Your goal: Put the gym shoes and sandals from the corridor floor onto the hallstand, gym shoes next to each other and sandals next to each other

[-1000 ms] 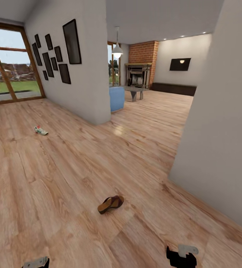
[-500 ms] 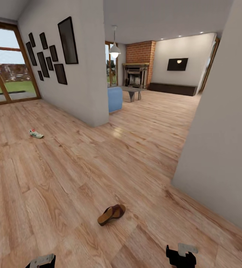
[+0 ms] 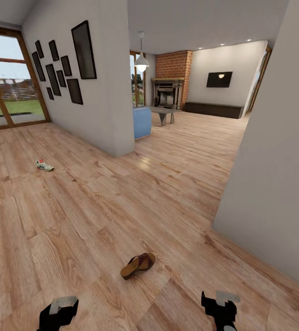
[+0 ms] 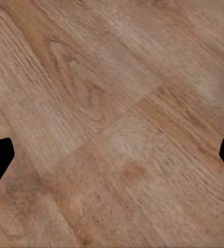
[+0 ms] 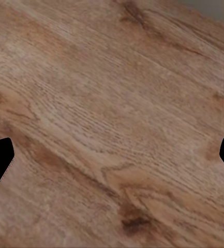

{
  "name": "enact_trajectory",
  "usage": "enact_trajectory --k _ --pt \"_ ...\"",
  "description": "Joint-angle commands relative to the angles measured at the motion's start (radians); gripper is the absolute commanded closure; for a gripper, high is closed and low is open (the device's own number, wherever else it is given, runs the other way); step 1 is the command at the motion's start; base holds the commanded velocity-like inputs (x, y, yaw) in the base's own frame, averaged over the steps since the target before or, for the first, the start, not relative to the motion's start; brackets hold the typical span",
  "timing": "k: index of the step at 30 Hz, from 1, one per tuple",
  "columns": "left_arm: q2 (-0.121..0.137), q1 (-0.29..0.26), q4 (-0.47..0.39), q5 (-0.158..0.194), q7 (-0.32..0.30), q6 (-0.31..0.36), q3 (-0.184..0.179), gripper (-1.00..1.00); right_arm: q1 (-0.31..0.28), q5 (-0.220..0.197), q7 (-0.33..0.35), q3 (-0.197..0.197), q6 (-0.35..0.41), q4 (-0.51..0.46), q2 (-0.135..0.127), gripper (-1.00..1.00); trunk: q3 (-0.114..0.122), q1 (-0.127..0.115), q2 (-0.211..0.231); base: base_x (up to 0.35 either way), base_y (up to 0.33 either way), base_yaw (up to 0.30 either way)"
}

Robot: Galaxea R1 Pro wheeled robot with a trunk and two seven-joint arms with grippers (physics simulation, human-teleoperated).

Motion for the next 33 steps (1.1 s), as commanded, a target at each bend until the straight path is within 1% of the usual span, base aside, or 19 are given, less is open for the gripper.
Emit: enact_trajectory --k 1,3,6,11,16,24,33 --pt "0.000 -0.012 0.001 -0.010 -0.005 0.020 0.008 -1.00 0.000 -0.007 -0.004 0.009 -0.002 -0.002 0.000 -1.00 -0.001 0.000 0.000 0.000 0.000 0.000" --pt "0.000 -0.060 0.001 -0.018 -0.008 0.109 0.006 -1.00 0.000 -0.007 -0.005 0.009 -0.002 -0.008 -0.001 -1.00 -0.001 0.000 0.000 0.000 0.000 0.000" --pt "0.000 -0.081 0.001 -0.021 -0.009 0.137 0.007 -1.00 0.000 -0.007 -0.005 0.010 -0.002 -0.009 -0.001 -1.00 -0.001 0.000 0.000 0.000 0.000 0.000" --pt "0.001 -0.090 0.001 -0.022 -0.010 0.150 0.006 -1.00 0.000 -0.007 -0.005 0.010 -0.002 -0.009 -0.001 -1.00 -0.001 0.000 0.000 0.000 0.000 -0.026" --pt "0.002 -0.091 0.001 -0.022 -0.010 0.153 0.005 -1.00 0.000 -0.007 -0.005 0.010 -0.002 -0.008 -0.004 -1.00 -0.001 0.000 0.000 0.000 0.000 -0.171" --pt "0.003 -0.091 0.001 -0.022 -0.010 0.154 -0.008 -1.00 0.000 -0.008 -0.006 0.010 -0.002 -0.005 -0.019 -1.00 -0.001 0.000 0.000 0.000 0.000 -0.262" --pt "0.005 -0.090 0.001 -0.021 -0.010 0.154 -0.016 -1.00 0.000 -0.008 -0.006 0.010 -0.002 -0.003 -0.024 -1.00 -0.001 0.000 0.000 0.021 0.006 -0.294"
